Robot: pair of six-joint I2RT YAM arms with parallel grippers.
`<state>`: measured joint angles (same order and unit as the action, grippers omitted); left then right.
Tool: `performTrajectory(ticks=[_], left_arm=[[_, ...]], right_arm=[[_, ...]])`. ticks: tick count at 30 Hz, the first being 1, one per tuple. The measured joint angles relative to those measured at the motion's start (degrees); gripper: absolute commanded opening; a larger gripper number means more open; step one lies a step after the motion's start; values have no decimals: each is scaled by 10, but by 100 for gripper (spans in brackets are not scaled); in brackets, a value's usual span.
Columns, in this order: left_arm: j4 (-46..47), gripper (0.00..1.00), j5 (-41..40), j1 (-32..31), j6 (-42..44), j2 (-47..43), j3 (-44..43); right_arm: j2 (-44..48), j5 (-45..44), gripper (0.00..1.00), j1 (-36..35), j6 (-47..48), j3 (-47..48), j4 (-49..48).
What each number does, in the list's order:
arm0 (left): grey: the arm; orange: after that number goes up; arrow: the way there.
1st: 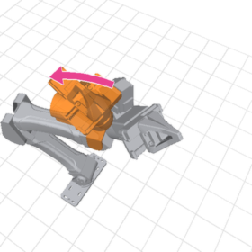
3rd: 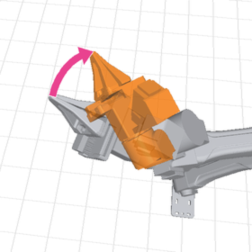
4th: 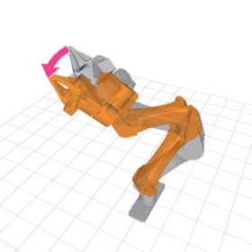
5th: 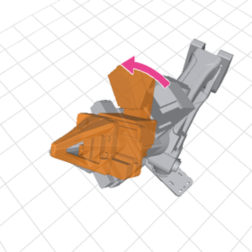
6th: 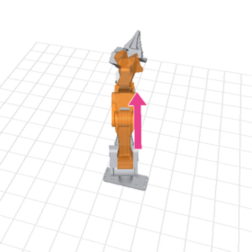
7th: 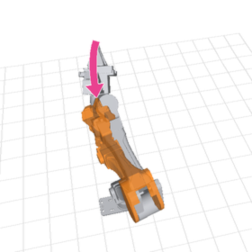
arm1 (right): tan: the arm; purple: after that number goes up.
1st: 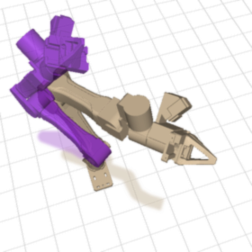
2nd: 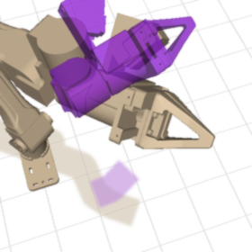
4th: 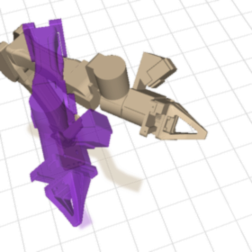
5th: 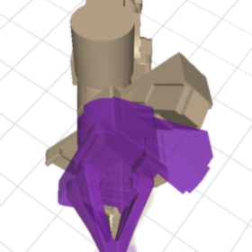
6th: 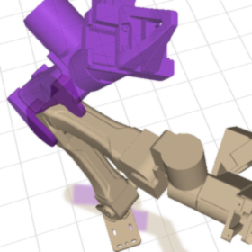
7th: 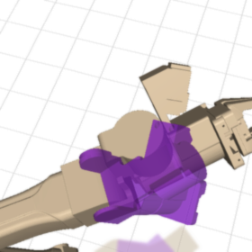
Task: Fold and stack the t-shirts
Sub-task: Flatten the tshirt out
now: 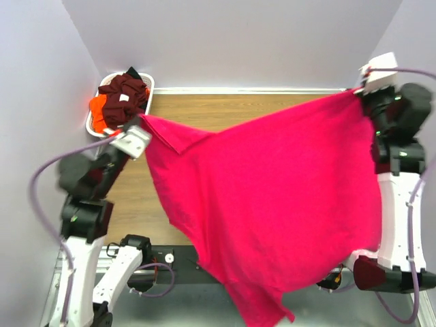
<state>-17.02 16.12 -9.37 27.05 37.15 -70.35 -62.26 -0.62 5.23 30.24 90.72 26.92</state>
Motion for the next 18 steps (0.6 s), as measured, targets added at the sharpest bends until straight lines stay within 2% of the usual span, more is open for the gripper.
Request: performTrajectory(ticks=[4, 8, 12, 14, 18], left_arm=[[9, 0, 22, 0, 25, 36, 125], [57, 0, 26, 0, 32, 143, 176], [105, 0, 23, -2, 31, 291, 165], [118, 0, 10, -3, 27, 394, 124], [139, 0, -17, -8, 13, 538, 26]], right_arm=[[-4, 40, 1, 0, 14, -158, -14], [-55, 61, 1, 0, 24, -270, -58], [-157, 63, 1, 0, 31, -298, -132], [-219, 62, 1, 0, 33, -289, -159], [-365, 51, 1, 0, 32, -222, -203]])
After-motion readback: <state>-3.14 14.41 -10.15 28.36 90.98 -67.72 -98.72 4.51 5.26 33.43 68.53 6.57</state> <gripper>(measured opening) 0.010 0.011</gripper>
